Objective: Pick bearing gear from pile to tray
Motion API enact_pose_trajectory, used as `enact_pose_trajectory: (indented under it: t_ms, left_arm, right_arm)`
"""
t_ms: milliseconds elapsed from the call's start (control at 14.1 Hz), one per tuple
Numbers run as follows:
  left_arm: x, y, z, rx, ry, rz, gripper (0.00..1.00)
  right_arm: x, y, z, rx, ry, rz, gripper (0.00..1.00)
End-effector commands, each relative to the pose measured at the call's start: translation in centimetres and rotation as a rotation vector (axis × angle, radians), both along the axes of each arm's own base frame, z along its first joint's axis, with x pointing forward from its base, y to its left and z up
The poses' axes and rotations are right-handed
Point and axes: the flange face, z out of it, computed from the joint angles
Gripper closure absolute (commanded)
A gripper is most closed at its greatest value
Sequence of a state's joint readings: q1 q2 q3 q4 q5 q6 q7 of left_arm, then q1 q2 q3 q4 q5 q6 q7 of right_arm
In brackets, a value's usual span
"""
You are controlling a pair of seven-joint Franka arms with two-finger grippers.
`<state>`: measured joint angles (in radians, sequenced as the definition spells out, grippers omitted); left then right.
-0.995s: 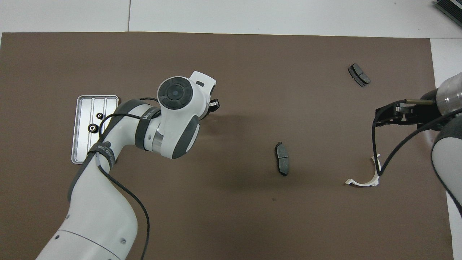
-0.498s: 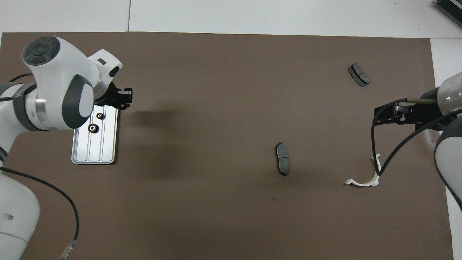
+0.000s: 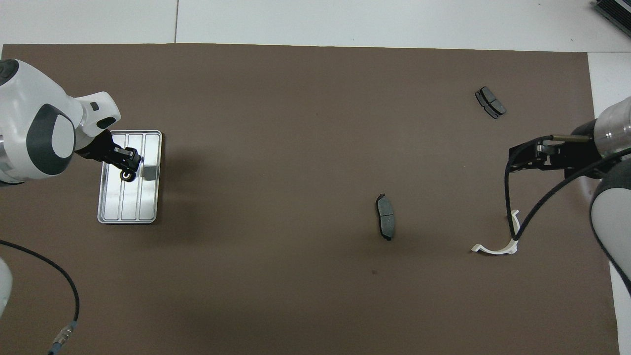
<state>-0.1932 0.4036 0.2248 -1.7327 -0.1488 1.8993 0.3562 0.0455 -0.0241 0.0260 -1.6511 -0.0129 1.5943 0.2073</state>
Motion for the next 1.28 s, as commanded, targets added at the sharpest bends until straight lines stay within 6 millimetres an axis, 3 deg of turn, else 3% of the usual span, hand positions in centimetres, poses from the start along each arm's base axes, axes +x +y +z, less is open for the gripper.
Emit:
enact_pose_trajectory:
  t_ms: [0, 142, 213, 284, 426, 711, 1208]
  left_arm:
    - [-1.5, -0.9, -2.0, 0.001, 0.069, -0.034, 0.8]
    - [-2.0, -1.4, -2.5, -0.001, 0.089, -0.044, 0.67]
    - [-1.9, -1.4, -2.3, 0.0, 0.086, -0.045, 0.47]
    - [-1.7, -1.3, -1.9, 0.0, 0.077, -0.043, 0.21]
    - [-0.9, -1.4, -0.2, 0.0, 0.042, -0.044, 0.0]
    - [1.4, -1.6, 4.5, 0.002, -0.038, -0.04, 0.0]
    - [2.2, -0.7, 5.4, 0.007, -0.075, -0.039, 0.0]
  right_arm:
    - [-0.1, -0.2, 0.2, 0.023, -0.002, 0.02, 0.0]
    - [-0.1, -0.2, 0.2, 0.023, -0.002, 0.02, 0.0]
    - [-0.1, -0.2, 0.2, 0.023, -0.002, 0.02, 0.0]
    - [-0.1, -0.2, 0.2, 0.023, -0.002, 0.02, 0.0]
    - [-0.1, -0.2, 0.2, 0.023, -0.002, 0.02, 0.0]
    - [-0.1, -0.2, 0.2, 0.023, -0.002, 0.02, 0.0]
    - [-0.1, -0.2, 0.2, 0.023, -0.002, 0.02, 0.0]
